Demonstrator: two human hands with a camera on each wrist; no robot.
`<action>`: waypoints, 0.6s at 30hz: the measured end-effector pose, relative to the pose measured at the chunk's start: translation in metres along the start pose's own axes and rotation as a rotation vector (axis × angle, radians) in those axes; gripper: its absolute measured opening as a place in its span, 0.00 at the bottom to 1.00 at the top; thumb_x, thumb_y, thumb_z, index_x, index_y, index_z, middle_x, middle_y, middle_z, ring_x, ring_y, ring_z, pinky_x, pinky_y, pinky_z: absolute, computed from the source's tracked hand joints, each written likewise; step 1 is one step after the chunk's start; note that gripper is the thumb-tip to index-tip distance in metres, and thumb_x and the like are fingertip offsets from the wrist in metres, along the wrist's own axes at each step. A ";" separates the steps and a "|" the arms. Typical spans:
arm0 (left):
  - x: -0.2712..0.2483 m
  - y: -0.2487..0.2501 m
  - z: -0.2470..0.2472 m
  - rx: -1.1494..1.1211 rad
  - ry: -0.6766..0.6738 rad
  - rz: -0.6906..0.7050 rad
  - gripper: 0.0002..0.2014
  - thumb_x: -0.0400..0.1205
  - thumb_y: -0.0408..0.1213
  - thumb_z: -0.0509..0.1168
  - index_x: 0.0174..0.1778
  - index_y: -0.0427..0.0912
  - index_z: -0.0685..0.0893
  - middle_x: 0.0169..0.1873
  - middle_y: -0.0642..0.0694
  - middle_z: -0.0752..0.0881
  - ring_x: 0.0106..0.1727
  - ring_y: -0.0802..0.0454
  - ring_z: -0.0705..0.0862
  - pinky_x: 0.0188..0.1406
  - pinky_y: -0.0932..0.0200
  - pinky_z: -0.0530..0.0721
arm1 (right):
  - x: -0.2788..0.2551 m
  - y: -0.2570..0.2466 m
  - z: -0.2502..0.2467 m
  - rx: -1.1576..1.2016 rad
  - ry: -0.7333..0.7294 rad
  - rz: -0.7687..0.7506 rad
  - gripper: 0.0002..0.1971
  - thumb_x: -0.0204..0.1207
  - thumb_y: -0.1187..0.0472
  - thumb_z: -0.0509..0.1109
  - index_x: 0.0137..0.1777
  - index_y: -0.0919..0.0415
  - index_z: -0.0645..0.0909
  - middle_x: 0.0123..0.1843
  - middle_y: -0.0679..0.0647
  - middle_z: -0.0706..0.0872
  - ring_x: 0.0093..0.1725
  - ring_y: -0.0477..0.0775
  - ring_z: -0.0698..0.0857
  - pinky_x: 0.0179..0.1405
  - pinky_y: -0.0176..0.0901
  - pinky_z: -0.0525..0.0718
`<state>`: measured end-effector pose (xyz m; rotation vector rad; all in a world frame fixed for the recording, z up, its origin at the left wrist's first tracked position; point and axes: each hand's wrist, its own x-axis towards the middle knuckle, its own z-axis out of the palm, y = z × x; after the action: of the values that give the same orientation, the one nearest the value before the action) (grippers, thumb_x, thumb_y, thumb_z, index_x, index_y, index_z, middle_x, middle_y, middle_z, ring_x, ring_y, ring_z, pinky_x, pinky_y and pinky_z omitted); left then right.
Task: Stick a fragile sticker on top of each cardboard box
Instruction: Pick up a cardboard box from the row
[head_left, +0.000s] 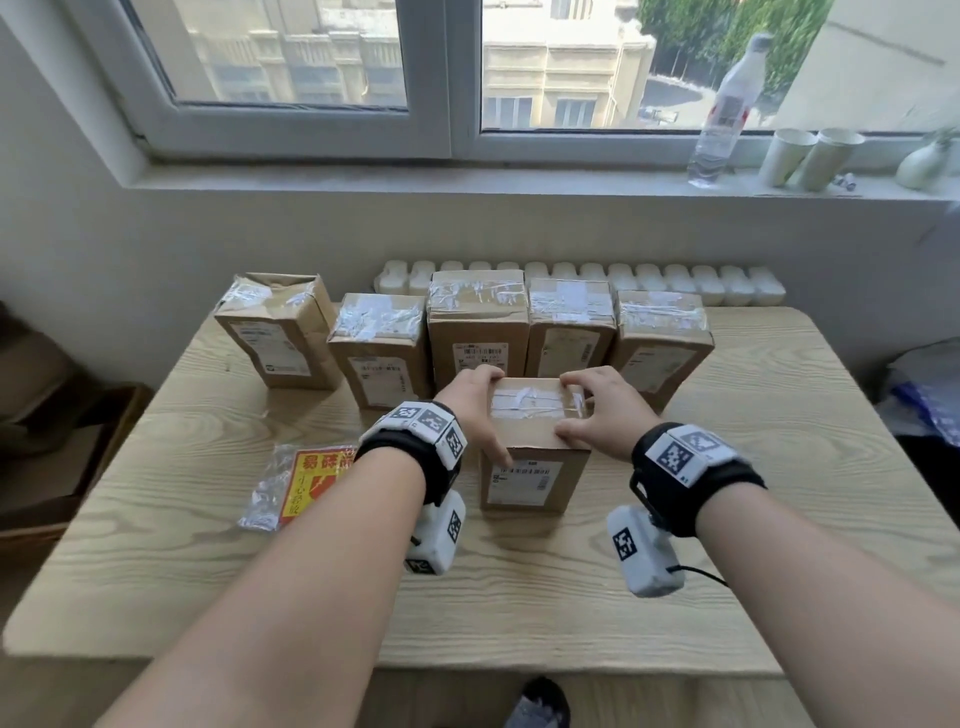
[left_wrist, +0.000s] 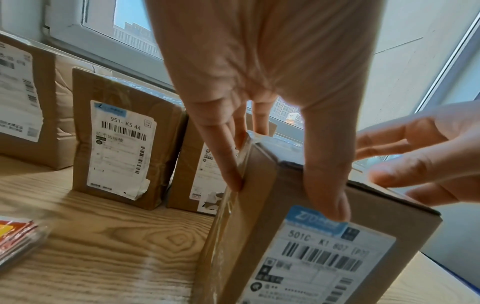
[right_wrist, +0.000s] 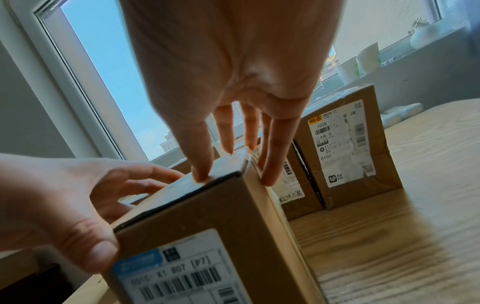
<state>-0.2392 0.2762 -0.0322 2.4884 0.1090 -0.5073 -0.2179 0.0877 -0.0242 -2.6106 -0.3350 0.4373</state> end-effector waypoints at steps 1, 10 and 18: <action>0.000 0.000 0.000 -0.018 -0.005 -0.010 0.59 0.56 0.38 0.86 0.81 0.46 0.60 0.75 0.46 0.68 0.75 0.48 0.71 0.73 0.55 0.73 | 0.002 0.001 -0.001 0.011 -0.010 0.003 0.35 0.68 0.54 0.79 0.75 0.53 0.71 0.74 0.53 0.69 0.69 0.52 0.75 0.72 0.47 0.74; -0.005 -0.005 0.000 -0.089 -0.076 -0.060 0.65 0.59 0.34 0.85 0.85 0.52 0.47 0.81 0.48 0.63 0.79 0.47 0.68 0.76 0.49 0.71 | 0.017 -0.010 0.002 -0.131 0.055 0.028 0.28 0.65 0.44 0.73 0.66 0.47 0.74 0.63 0.51 0.75 0.60 0.52 0.78 0.60 0.50 0.80; -0.015 -0.062 -0.043 -0.026 -0.005 -0.176 0.39 0.71 0.24 0.73 0.78 0.49 0.68 0.67 0.46 0.81 0.65 0.48 0.82 0.63 0.50 0.84 | 0.028 -0.088 0.013 -0.094 0.247 -0.254 0.13 0.76 0.54 0.66 0.59 0.53 0.81 0.57 0.49 0.82 0.58 0.51 0.81 0.58 0.46 0.80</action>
<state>-0.2504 0.3521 -0.0275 2.4644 0.3336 -0.5804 -0.2106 0.1774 0.0012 -2.6265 -0.6050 0.0124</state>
